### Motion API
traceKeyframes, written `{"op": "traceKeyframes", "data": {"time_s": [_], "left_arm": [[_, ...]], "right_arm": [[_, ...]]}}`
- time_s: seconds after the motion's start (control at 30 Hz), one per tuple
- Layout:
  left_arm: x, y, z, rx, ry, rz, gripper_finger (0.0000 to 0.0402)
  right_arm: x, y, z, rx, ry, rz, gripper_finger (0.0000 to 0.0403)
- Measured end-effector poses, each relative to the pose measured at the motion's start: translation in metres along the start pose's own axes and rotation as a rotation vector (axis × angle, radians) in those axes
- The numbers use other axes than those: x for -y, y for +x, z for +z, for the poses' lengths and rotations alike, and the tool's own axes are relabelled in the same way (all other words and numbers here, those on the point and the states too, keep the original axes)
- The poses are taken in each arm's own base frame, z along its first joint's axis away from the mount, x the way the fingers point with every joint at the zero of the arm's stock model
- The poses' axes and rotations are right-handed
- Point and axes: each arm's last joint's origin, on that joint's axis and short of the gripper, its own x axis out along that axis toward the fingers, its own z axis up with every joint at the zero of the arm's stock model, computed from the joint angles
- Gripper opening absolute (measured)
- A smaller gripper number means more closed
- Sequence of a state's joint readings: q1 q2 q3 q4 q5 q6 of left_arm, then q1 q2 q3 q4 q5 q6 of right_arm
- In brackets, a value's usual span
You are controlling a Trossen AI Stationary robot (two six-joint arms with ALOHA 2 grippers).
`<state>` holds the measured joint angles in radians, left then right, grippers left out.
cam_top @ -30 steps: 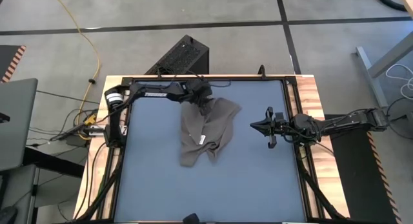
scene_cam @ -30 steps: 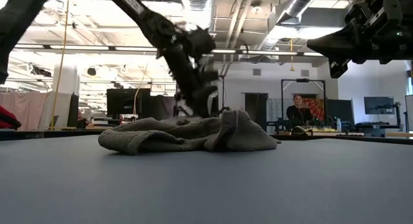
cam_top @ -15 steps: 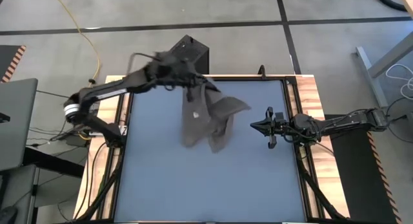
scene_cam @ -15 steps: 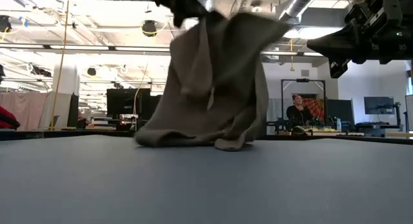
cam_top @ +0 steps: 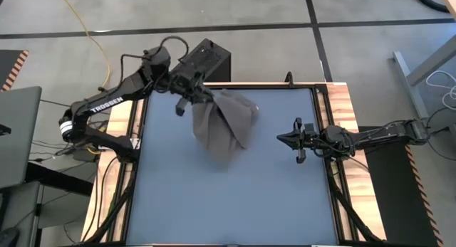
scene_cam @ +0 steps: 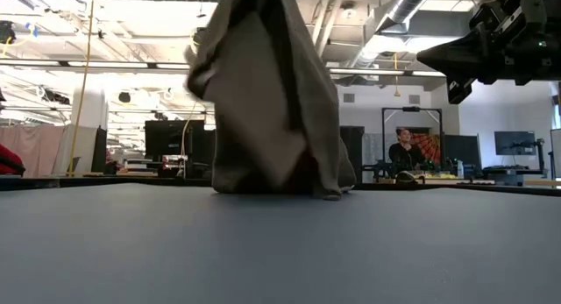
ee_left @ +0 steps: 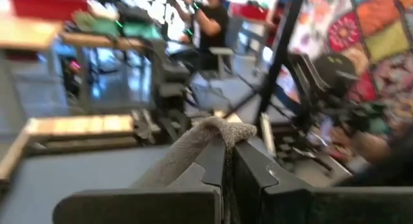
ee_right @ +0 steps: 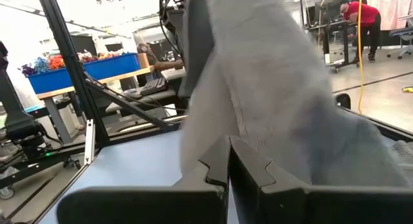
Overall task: Roll towel into tight, uniform cylinder
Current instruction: Fold the gray towel
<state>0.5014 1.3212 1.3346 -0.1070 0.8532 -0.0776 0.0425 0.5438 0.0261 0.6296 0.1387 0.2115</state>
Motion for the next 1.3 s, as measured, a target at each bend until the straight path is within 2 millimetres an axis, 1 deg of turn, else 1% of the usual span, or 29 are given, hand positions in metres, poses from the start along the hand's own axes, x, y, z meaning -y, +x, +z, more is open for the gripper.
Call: {"op": "traceKeyframes", "data": {"time_s": [0.1, 0.23, 0.47, 0.57, 0.63, 0.77, 0.9, 0.97, 1.03, 1.1, 1.23, 1.3], "left_arm": [[0.006, 0.007, -0.011, -0.082, -0.019, -0.011, 0.0001], [0.011, 0.011, -0.022, -0.175, -0.015, 0.031, 0.0001], [0.013, 0.011, -0.033, -0.28, 0.007, 0.112, 0.0001], [0.013, 0.01, -0.042, -0.348, -0.007, 0.139, 0.0001], [0.012, 0.012, -0.057, -0.393, -0.033, 0.143, 0.0001], [0.012, 0.016, -0.104, -0.506, -0.137, 0.119, 0.0001], [0.015, 0.017, -0.151, -0.589, -0.184, 0.088, 0.0001], [0.017, 0.016, -0.168, -0.611, -0.196, 0.083, 0.0001], [0.017, 0.014, -0.179, -0.633, -0.207, 0.091, 0.0001], [0.016, 0.011, -0.187, -0.667, -0.202, 0.146, 0.0001], [0.013, 0.007, -0.193, -0.745, -0.167, 0.294, 0.0001], [0.013, 0.006, -0.194, -0.774, -0.153, 0.334, 0.0001]], "right_arm": [[0.0, 0.0, 0.0, 0.0, 0.0, 0.0, 0.0036], [0.0, 0.0, 0.0, -0.001, 0.0, 0.0, 0.0036], [0.0, 0.0, 0.0, -0.001, -0.001, 0.0, 0.0036], [0.0, 0.0, 0.0, -0.003, -0.001, 0.003, 0.0036], [-0.001, 0.0, -0.001, -0.013, -0.003, 0.007, 0.0036], [-0.003, 0.0, -0.004, -0.04, -0.005, 0.022, 0.0036], [-0.007, 0.001, -0.01, -0.088, -0.008, 0.051, 0.0036], [-0.01, 0.002, -0.015, -0.127, -0.012, 0.067, 0.0036], [-0.012, 0.004, -0.02, -0.16, -0.017, 0.084, 0.0036], [-0.015, 0.007, -0.022, -0.164, -0.019, 0.1, 0.0036], [-0.018, 0.013, -0.025, -0.135, -0.042, 0.119, 0.0036], [-0.019, 0.017, -0.026, -0.127, -0.042, 0.12, 0.0036]]}}
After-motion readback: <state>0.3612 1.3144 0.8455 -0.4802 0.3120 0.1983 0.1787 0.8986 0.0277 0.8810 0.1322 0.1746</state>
